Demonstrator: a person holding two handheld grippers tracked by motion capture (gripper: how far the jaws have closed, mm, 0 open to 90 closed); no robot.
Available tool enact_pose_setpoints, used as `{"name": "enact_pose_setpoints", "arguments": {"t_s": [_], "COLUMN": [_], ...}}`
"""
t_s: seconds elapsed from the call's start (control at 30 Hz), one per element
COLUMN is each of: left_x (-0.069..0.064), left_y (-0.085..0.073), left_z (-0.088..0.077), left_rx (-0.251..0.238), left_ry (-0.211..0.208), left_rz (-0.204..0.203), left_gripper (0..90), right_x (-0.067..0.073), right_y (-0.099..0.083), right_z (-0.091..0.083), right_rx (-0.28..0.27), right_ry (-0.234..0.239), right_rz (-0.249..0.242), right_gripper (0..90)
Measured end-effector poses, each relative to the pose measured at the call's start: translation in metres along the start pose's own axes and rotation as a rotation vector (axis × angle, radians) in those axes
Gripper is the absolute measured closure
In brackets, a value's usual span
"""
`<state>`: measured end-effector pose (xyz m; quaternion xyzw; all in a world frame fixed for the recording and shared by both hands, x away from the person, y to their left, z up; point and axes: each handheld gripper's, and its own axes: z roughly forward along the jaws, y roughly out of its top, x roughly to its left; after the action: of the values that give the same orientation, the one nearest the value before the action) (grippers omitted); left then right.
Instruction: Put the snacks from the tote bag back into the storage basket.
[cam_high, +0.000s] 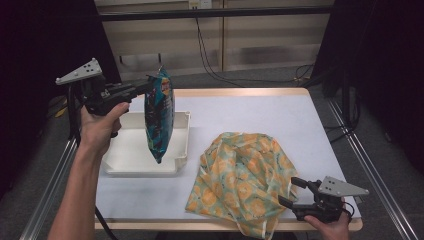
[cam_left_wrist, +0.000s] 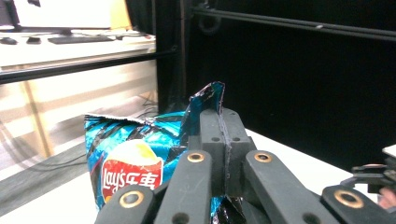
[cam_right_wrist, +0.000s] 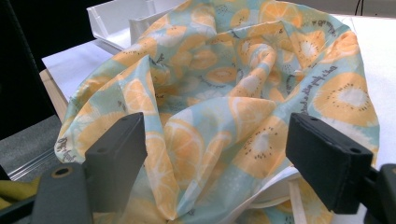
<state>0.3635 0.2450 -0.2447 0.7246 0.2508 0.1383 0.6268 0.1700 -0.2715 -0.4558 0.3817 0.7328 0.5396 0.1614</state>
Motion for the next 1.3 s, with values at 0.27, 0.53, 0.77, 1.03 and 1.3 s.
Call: {"name": "enact_pose_setpoints", "arguments": {"t_s": [0.27, 0.53, 0.77, 1.03, 1.3], "left_x": [0.020, 0.043, 0.061, 0.071, 0.075], "left_y": [-0.013, -0.029, -0.053, -0.066, -0.076], "left_z": [-0.017, -0.029, -0.022, -0.002, 0.024], "left_rx": [0.020, 0.008, 0.024, 0.018, 0.021], "left_ry": [0.097, 0.213, 0.267, 0.285, 0.293], "left_rz": [-0.011, -0.062, -0.101, -0.117, -0.102], "left_gripper": [90.0, 90.0, 90.0, 90.0, 90.0], "right_x": [0.000, 0.000, -0.003, -0.002, -0.003], "right_y": [0.000, 0.000, 0.000, 0.000, -0.001], "right_z": [0.000, 0.001, 0.002, 0.003, 0.002], "right_rx": [0.002, 0.003, 0.008, 0.012, 0.010], "right_ry": [-0.001, -0.003, -0.003, 0.003, 0.005], "right_rz": [-0.003, -0.004, 0.002, -0.007, -0.003], "right_gripper": [19.9, 19.9, 19.9, 19.8, 19.9]}}
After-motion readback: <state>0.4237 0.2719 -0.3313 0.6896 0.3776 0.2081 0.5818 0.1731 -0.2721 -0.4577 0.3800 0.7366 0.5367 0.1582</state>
